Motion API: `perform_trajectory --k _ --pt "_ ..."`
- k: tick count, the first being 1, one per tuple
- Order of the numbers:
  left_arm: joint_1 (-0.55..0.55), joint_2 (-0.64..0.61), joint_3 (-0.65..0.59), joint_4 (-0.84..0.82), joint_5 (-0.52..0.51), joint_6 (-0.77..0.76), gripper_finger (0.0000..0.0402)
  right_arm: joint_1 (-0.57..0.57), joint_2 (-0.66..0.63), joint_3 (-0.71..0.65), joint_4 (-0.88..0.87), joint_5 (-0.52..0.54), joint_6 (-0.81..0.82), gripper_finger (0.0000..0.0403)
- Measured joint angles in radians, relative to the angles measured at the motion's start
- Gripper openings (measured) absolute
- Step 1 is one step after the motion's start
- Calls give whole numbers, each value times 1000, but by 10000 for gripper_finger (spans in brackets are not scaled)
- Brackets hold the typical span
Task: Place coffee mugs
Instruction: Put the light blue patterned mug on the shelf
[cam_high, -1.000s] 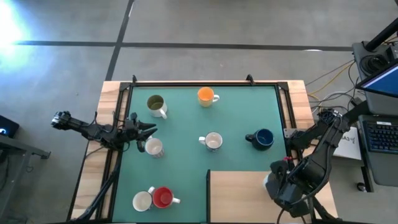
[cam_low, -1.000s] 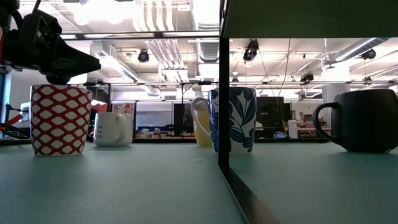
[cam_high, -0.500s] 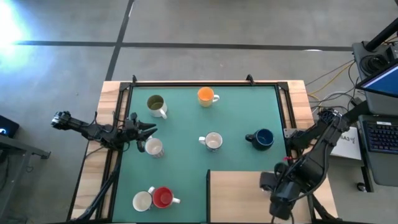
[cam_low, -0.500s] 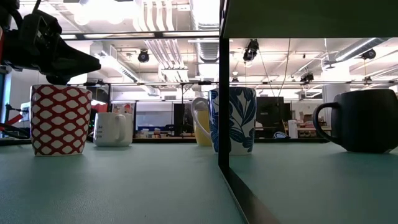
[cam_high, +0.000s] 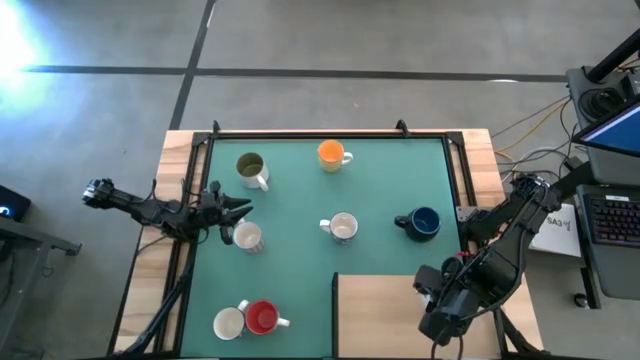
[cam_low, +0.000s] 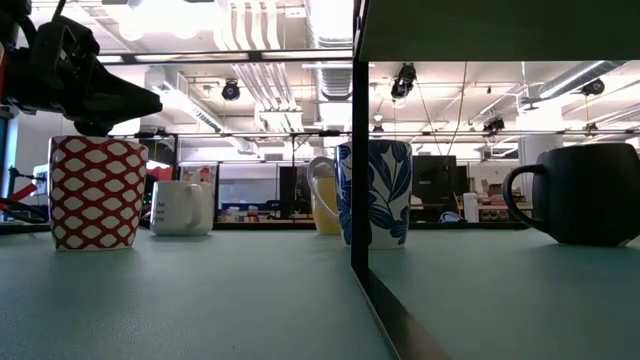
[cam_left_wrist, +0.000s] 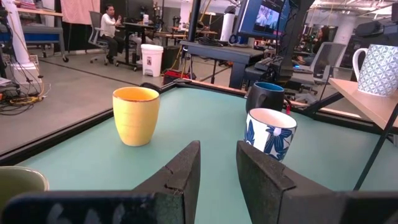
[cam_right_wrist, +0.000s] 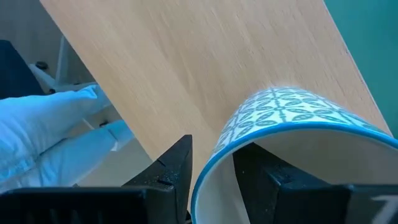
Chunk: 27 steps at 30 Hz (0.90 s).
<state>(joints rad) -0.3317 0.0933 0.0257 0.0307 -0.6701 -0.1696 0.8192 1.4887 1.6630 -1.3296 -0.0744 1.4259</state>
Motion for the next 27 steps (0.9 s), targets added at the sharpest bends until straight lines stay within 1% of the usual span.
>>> perform_trajectory --k 5,9,15,17,24,27 --pt "0 0 0 0 0 0 87 0 -1 0 -4 -28 -30 55" --pt "0 0 0 0 0 0 87 0 -8 4 -12 -93 -94 26" --pt "0 0 0 0 0 0 87 10 -10 6 -27 -247 -211 21" --pt "0 0 0 0 0 0 87 22 -10 14 -41 -276 -246 20" --pt "0 0 0 0 0 0 87 85 -9 22 -170 -270 -310 19" --pt "0 0 0 0 0 0 87 110 -10 21 -197 -236 -325 19"
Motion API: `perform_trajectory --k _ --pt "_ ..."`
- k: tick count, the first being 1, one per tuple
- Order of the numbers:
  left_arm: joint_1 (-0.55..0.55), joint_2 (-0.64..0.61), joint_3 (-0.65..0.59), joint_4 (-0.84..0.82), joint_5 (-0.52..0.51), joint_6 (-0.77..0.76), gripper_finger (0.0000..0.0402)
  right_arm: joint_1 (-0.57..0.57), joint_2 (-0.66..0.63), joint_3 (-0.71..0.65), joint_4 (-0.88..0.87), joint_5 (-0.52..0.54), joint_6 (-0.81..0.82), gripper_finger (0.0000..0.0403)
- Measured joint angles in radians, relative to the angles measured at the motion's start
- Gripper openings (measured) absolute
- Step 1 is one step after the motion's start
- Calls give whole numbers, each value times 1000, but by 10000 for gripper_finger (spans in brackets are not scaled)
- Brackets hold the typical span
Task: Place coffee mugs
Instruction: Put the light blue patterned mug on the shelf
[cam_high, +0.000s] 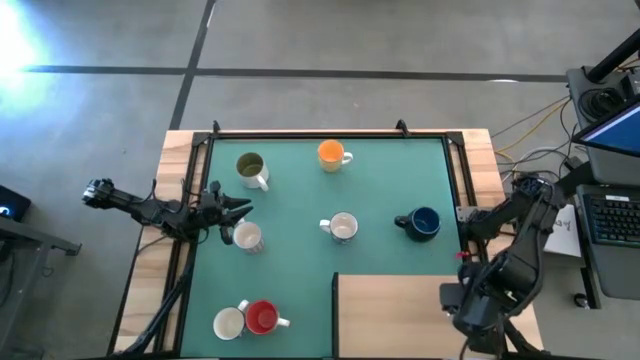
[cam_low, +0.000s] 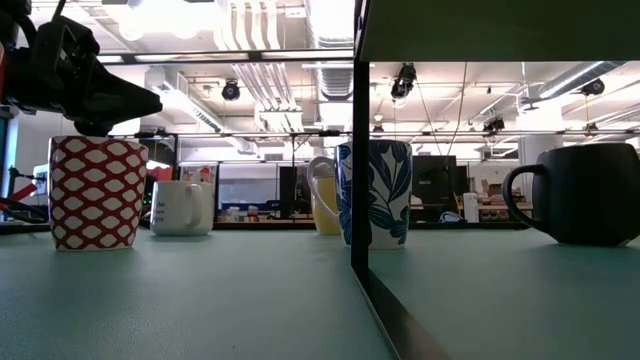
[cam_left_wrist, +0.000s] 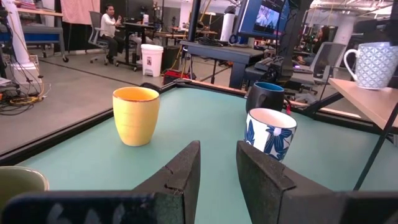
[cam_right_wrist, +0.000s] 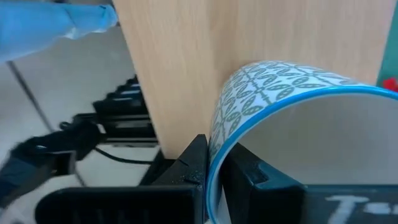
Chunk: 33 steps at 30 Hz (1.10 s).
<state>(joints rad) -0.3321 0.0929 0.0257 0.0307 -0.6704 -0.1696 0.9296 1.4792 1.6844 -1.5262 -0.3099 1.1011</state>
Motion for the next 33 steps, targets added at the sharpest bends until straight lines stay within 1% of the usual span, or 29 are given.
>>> perform_trajectory --k 4,7,15,25,29,33 --pt "0 0 0 0 0 0 87 23 0 -2 -54 65 -23 19" --pt "0 0 0 0 0 0 87 31 1 -2 -53 76 -37 19" --pt "0 0 0 0 0 0 87 55 1 -3 -52 65 -18 19" --pt "0 0 0 0 0 0 87 57 2 -4 -46 11 117 18" --pt "0 0 0 0 0 0 87 57 2 -4 -43 14 161 18" --pt "0 0 0 0 0 0 87 57 2 -4 -43 37 166 18"
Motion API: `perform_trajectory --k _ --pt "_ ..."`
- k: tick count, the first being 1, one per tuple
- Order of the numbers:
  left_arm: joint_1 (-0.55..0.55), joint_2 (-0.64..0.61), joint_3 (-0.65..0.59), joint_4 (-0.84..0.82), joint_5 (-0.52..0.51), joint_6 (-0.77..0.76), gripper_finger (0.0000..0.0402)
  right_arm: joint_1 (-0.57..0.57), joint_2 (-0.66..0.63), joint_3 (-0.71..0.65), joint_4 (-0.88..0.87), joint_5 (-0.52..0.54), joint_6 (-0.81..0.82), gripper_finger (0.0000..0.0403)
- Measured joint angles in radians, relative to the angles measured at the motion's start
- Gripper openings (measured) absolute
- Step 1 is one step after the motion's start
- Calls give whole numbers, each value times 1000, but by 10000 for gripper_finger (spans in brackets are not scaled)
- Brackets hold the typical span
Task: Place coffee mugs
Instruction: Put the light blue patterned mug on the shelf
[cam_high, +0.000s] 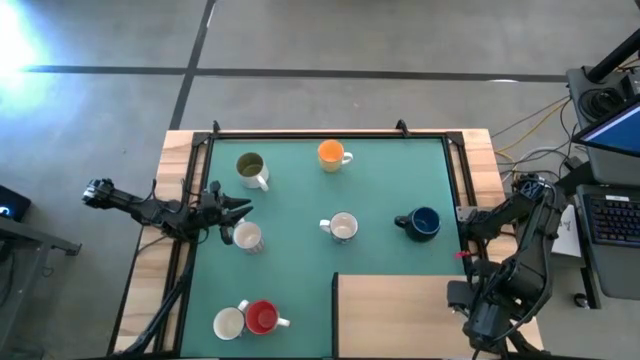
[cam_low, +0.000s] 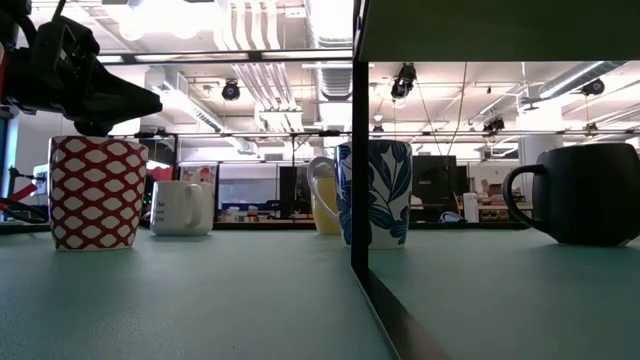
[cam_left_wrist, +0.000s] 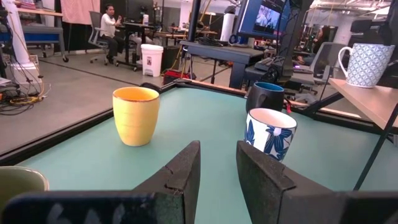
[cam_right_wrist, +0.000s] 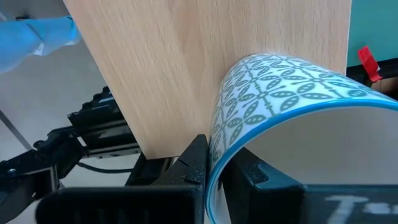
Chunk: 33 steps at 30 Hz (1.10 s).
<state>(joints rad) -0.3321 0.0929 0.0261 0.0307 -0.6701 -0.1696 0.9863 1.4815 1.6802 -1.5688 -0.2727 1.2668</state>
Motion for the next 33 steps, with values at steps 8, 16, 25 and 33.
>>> perform_trajectory --k 8,16,25,33 --pt "0 0 0 0 0 0 87 0 11 0 1 3 -3 33" --pt "0 0 0 0 0 0 87 0 12 -1 -4 15 -10 36" --pt "0 0 0 0 0 0 87 0 12 -2 -3 3 26 38" --pt "0 0 0 0 0 0 87 0 7 -2 3 -29 164 38"
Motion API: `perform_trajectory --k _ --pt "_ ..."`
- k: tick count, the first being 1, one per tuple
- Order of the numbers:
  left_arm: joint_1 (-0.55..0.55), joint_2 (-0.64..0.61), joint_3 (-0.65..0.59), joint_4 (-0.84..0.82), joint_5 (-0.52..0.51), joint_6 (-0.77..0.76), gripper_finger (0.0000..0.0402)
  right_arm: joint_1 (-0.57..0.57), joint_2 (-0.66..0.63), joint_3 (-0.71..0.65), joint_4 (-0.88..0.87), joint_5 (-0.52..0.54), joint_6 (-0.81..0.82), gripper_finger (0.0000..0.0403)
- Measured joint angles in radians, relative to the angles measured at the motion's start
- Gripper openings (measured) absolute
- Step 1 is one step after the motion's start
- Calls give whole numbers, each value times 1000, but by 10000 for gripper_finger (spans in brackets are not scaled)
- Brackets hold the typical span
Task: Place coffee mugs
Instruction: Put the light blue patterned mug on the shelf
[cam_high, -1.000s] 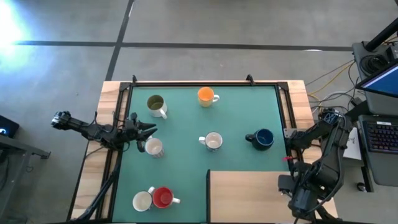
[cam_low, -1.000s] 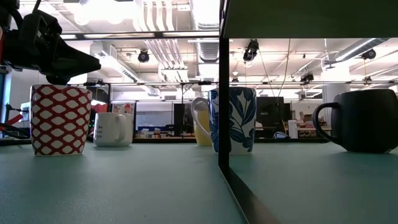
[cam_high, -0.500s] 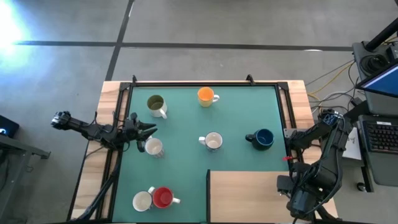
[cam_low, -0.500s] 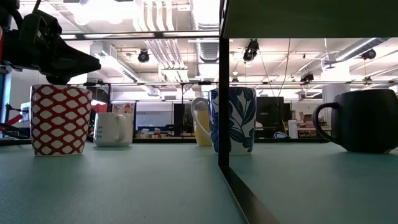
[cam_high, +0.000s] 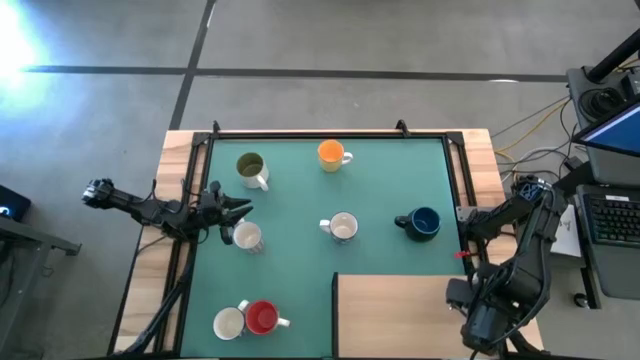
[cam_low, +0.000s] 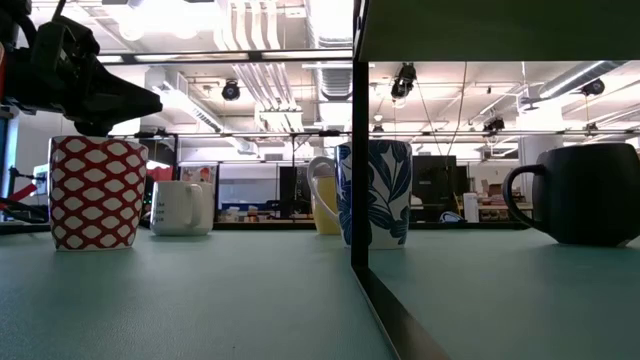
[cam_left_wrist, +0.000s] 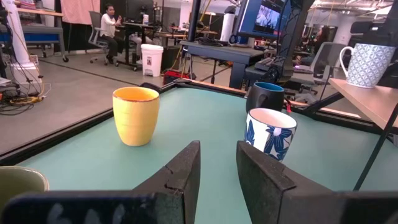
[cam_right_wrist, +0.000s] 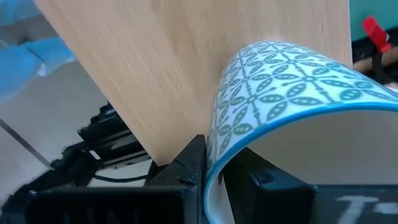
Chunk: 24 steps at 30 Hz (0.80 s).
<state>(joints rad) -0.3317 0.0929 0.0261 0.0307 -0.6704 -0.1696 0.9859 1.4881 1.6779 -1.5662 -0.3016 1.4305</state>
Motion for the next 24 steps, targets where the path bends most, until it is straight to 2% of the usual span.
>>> perform_trajectory --k 7,14,24 --pt "0 0 0 0 0 0 87 0 -5 0 20 -16 63 38" --pt "0 0 0 0 0 0 87 0 20 3 139 -29 70 40" --pt "0 0 0 1 0 0 87 7 44 4 213 -137 117 40"
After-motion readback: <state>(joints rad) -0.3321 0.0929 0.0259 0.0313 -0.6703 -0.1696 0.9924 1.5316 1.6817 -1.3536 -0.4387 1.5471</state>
